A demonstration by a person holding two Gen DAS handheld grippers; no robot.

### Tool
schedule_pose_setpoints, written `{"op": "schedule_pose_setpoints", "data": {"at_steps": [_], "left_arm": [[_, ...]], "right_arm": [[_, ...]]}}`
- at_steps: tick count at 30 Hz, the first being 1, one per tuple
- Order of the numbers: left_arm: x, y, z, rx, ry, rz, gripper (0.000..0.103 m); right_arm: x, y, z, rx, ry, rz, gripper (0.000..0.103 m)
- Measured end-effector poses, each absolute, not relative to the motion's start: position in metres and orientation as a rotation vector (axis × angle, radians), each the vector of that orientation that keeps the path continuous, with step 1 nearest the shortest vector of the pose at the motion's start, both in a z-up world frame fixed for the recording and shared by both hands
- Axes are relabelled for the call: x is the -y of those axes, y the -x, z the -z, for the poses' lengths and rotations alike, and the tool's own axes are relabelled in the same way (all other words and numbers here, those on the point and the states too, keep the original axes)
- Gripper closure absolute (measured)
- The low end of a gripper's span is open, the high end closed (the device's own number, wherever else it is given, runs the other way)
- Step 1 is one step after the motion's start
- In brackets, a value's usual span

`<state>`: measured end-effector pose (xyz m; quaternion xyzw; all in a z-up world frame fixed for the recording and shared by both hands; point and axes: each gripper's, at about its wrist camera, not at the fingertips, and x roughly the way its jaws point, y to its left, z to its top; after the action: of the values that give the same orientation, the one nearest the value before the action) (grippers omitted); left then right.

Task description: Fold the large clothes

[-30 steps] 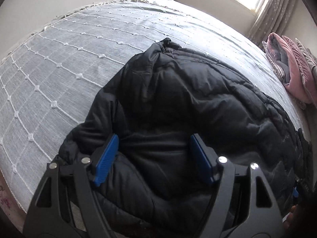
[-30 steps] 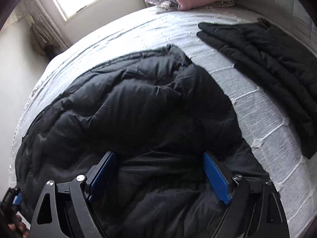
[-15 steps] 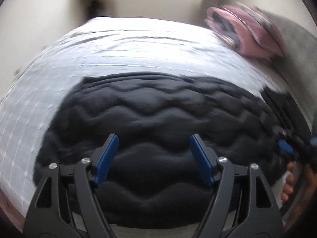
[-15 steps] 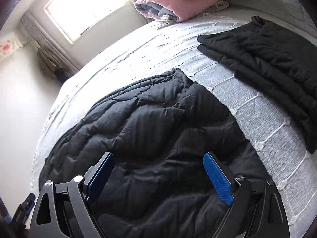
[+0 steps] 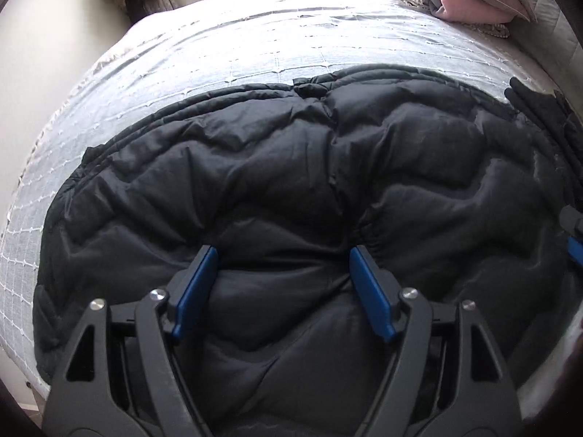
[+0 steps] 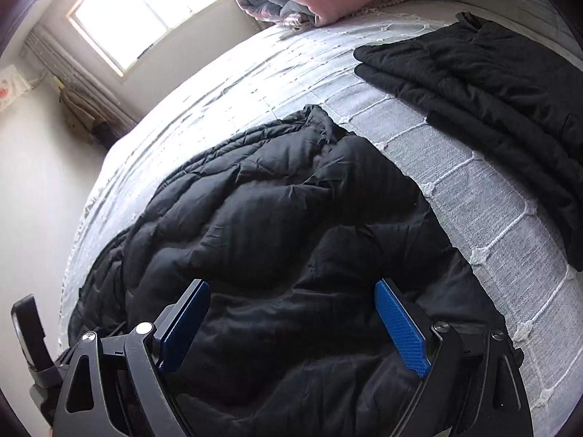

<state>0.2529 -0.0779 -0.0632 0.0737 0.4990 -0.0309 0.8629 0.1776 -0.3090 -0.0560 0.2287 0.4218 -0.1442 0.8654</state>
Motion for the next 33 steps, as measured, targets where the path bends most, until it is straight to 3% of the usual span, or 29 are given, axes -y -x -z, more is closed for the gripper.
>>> {"op": "schedule_pose_setpoints", "data": {"at_steps": [6, 13, 22, 28, 33], "left_arm": [[0.087, -0.279, 0.041, -1.009, -0.139, 0.068, 0.028], [0.091, -0.320, 0.074, -1.134, -0.179, 0.042, 0.021], [0.090, -0.354, 0.046, -1.138, -0.133, 0.018, 0.021], [0.088, -0.398, 0.089, -1.260, -0.105, -0.021, 0.021], [0.083, -0.395, 0.099, -1.241, -0.071, -0.027, 0.019]], "right_arm": [[0.308, -0.177, 0.053, -0.863, -0.496, 0.286, 0.010], [0.312, -0.174, 0.054, -0.867, -0.511, 0.287, 0.010], [0.310, -0.174, 0.056, -0.878, -0.505, 0.285, 0.010], [0.312, -0.173, 0.056, -0.875, -0.521, 0.283, 0.010], [0.310, -0.173, 0.057, -0.885, -0.505, 0.275, 0.010]]}}
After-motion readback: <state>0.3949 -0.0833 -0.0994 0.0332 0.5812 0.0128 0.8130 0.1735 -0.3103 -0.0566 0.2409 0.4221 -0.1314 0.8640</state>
